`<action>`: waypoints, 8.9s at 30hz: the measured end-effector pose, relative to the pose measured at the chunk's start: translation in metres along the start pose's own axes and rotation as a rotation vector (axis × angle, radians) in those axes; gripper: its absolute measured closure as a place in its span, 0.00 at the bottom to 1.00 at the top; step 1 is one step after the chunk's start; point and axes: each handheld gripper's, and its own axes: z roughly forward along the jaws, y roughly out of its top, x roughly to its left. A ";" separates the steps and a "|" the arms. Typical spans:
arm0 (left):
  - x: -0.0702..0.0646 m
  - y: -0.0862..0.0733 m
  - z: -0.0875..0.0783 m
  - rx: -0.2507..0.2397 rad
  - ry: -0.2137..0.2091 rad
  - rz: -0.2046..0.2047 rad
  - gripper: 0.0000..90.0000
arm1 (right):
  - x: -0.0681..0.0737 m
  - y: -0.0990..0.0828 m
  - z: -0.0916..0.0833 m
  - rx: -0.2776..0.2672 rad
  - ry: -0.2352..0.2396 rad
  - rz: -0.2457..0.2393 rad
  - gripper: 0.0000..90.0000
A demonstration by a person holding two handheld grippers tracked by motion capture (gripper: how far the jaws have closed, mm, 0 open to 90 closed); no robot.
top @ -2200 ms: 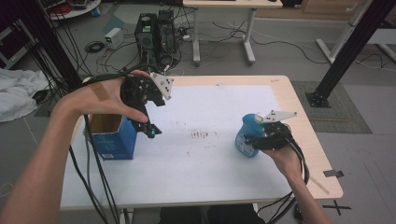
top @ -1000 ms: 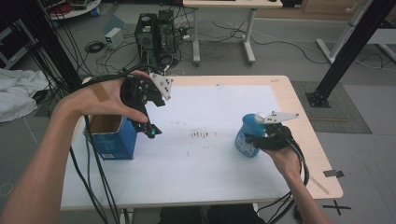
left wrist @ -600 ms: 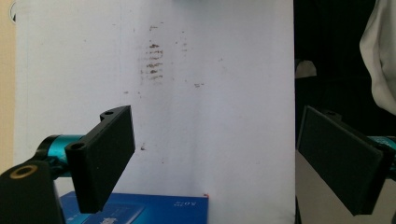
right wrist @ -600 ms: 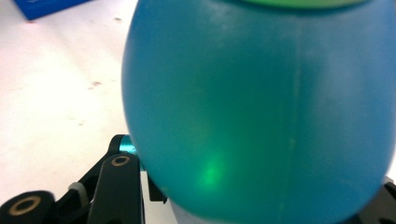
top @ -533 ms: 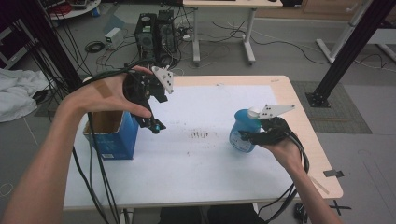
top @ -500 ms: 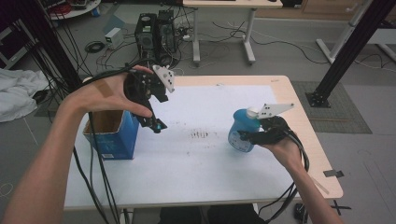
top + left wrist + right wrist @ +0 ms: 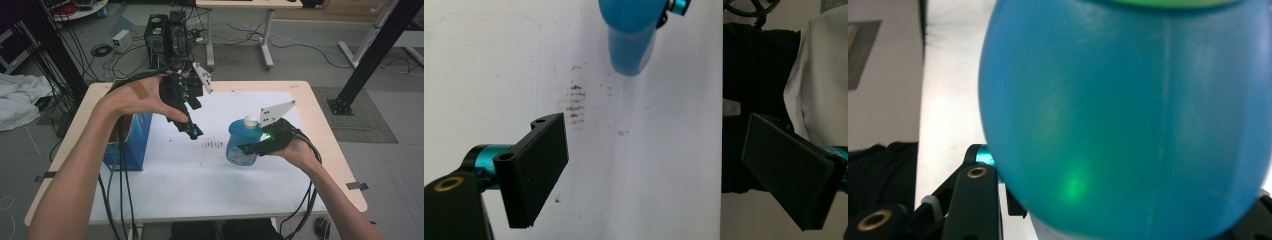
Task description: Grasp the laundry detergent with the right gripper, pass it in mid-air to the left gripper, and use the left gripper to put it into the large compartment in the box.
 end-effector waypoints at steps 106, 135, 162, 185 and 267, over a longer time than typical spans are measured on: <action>0.001 0.030 0.072 0.068 0.013 0.030 0.42 | 0.006 0.032 0.052 -0.031 0.151 -0.073 0.50; -0.001 0.023 0.073 0.052 -0.001 0.011 0.42 | 0.007 0.025 0.052 -0.001 0.135 -0.055 0.36; 0.006 0.006 0.000 0.114 0.090 -0.134 0.42 | 0.000 -0.002 0.002 0.088 0.027 0.020 0.18; 0.033 -0.042 -0.113 0.172 0.234 -0.406 0.42 | -0.011 -0.048 -0.050 0.173 -0.133 0.128 0.14; 0.074 -0.204 -0.026 0.203 0.239 -0.752 0.42 | -0.001 -0.078 -0.032 0.232 -0.161 0.164 0.14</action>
